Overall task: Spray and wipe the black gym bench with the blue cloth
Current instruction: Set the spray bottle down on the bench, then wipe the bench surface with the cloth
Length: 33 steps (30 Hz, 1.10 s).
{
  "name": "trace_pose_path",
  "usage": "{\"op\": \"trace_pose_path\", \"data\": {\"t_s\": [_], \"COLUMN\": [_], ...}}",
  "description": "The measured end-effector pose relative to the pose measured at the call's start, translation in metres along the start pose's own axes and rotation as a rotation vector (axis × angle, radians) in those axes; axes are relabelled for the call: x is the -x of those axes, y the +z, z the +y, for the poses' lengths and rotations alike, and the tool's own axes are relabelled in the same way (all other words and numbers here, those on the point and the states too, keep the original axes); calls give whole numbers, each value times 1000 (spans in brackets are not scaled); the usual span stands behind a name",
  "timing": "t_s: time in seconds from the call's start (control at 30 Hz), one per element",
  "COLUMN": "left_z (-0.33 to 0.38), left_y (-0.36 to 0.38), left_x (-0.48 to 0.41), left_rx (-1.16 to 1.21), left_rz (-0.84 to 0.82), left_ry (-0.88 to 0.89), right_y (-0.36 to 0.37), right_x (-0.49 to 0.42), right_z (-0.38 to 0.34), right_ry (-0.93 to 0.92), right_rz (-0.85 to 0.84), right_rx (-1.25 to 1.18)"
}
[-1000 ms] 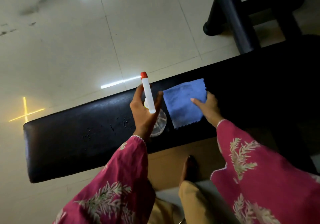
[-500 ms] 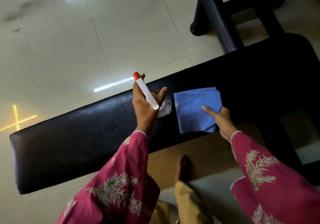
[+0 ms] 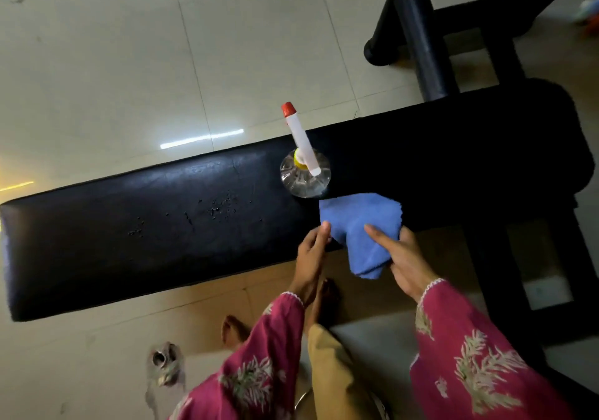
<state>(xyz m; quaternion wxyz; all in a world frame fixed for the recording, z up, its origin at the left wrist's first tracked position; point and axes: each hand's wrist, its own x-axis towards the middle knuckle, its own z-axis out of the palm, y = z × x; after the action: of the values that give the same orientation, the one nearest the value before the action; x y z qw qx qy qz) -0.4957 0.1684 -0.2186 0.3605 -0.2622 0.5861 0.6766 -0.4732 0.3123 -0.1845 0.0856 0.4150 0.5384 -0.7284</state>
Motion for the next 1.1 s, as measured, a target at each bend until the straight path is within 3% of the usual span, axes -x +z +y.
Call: {"op": "trace_pose_path", "data": {"t_s": [0.13,0.27,0.4,0.5,0.57,0.63,0.77,1.0,1.1], "left_z": [2,28,73,100,104,96,82,82,80], "left_y": [-32,-112,-217,-310,-370,-428,-503,-554,-557], "left_x": [9,13,17,21,21,22,29,35,36], "left_rx": [171,152,37,21,-1,-24,-56,-68,-205], "left_rz": [-193,-162,-45,94,215,319,418,517,630], "left_ry": [-152,33,183,277,294,289,255,285,252], "right_y": [19,66,158,243,287,325,379,404,404], "right_x": [26,34,34,32,27,26,21,27,29], "right_z": [7,21,45,72,97,126,166,191,187], "right_ry": [48,107,93,-69,-274,-468,-626,-619,-625], "right_rz": [-134,-163,-298,-286,-202,-262,-386,-260,-258], "right_rx": [-41,-23,190,380,687,1022,1466,1598,1626]}}
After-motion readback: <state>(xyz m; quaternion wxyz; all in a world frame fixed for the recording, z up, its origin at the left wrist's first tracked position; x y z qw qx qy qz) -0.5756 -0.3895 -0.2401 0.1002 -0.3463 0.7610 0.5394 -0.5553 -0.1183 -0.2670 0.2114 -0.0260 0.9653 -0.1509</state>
